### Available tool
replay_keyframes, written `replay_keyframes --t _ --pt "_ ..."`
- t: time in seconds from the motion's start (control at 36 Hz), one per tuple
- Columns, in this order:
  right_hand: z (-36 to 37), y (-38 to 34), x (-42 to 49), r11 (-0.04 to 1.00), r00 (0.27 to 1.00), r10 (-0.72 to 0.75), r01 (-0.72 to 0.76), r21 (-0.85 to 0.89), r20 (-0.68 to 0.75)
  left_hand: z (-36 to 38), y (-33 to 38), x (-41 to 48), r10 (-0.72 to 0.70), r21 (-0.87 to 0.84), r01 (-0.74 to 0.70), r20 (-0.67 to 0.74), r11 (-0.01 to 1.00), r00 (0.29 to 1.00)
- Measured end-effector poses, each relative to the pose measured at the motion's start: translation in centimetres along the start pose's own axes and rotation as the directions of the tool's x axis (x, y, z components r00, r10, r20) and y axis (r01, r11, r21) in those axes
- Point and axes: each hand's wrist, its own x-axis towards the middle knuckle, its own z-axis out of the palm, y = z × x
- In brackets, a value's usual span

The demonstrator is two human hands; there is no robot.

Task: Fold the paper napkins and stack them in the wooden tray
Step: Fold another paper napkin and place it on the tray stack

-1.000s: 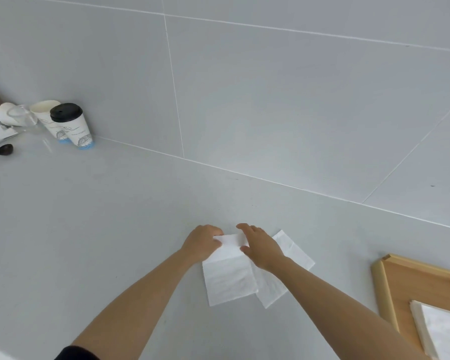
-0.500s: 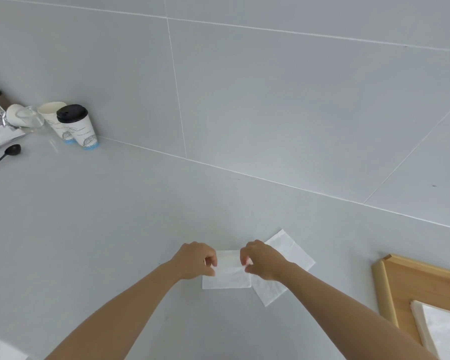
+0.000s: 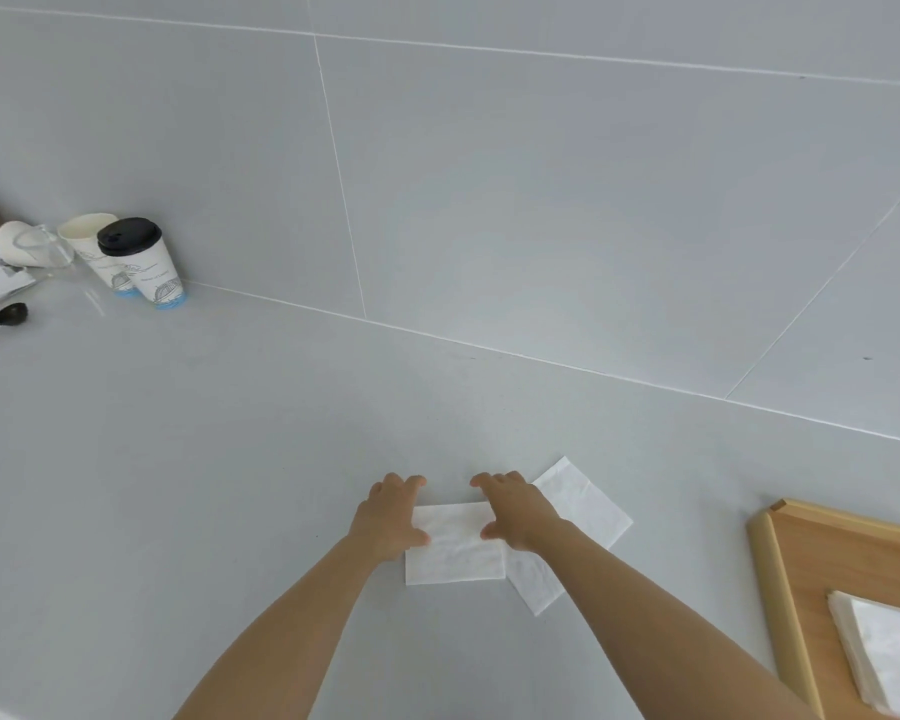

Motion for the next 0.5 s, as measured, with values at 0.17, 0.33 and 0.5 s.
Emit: replay_keyframes --t 0.17,0.33,0.5 --pt "1.0 0.0 0.7 0.998 1.0 0.008 -0.007 -0.057 0.016 0.3 0.8 1.1 0.007 0.1 -0.012 0.056 0.995 0.998" --pt "1.0 0.0 0.9 0.995 0.999 0.025 -0.022 -0.095 0.031 -0.1 1.1 1.7 -0.007 0.171 -0.015 0.126 0.985 0.992" --pt "0.9 0.3 0.2 0.99 0.997 0.064 -0.058 0.126 -0.043 -1.2 1.0 1.4 -0.019 -0.002 0.019 0.135 1.0 0.991"
